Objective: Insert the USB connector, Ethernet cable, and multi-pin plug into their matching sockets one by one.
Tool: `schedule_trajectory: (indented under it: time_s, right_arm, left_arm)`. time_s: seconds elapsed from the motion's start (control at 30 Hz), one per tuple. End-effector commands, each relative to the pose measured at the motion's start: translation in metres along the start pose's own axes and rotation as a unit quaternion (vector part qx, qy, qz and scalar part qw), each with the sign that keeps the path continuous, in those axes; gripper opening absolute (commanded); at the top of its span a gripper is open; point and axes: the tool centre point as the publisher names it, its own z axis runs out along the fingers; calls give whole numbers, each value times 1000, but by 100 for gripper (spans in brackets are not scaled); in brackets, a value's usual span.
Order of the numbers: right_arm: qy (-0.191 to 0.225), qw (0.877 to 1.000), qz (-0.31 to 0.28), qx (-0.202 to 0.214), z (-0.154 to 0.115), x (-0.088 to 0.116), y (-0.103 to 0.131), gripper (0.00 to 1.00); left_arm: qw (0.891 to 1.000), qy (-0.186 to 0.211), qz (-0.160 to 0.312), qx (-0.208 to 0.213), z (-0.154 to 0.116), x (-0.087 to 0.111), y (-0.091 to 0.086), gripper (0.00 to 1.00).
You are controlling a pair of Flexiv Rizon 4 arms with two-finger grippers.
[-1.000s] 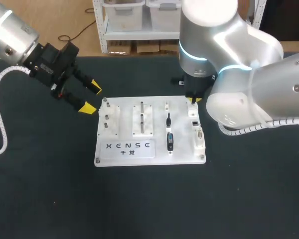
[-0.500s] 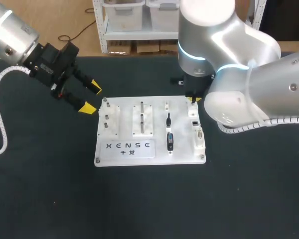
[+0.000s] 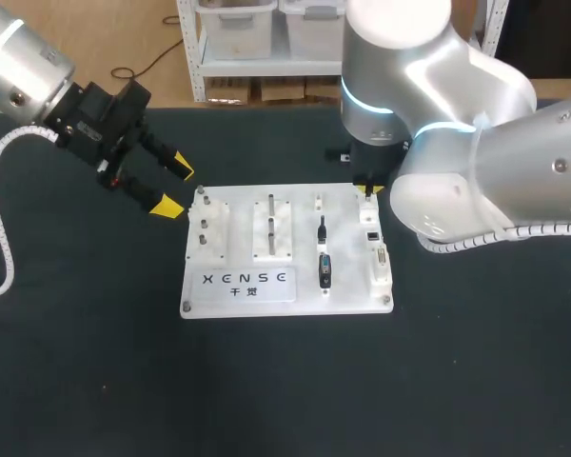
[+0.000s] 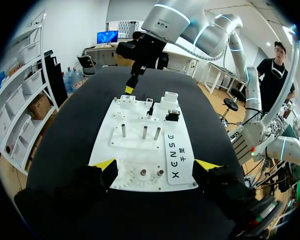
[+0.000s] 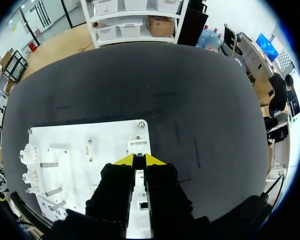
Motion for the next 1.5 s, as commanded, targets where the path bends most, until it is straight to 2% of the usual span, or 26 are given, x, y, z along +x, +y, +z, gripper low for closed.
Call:
schedule_trajectory:
  time_s: [0.03, 0.57, 1.13, 1.5]
  right_arm:
    - [1, 1000, -3, -1, 3, 1, 0, 0]
    - [18, 999, -35, -27, 4, 0, -5, 0]
    - [16, 998, -46, -36, -2, -5, -4, 0]
    - [22, 998, -47, -37, 0, 0, -2, 0]
  left_arm:
    - [1000, 0, 1, 1, 0, 1, 1, 100]
    - [1000, 0, 1, 1, 0, 1, 1, 100]
    - [1000, 0, 1, 1, 0, 1, 1, 100]
    - [1000, 0, 1, 1, 0, 1, 1, 100]
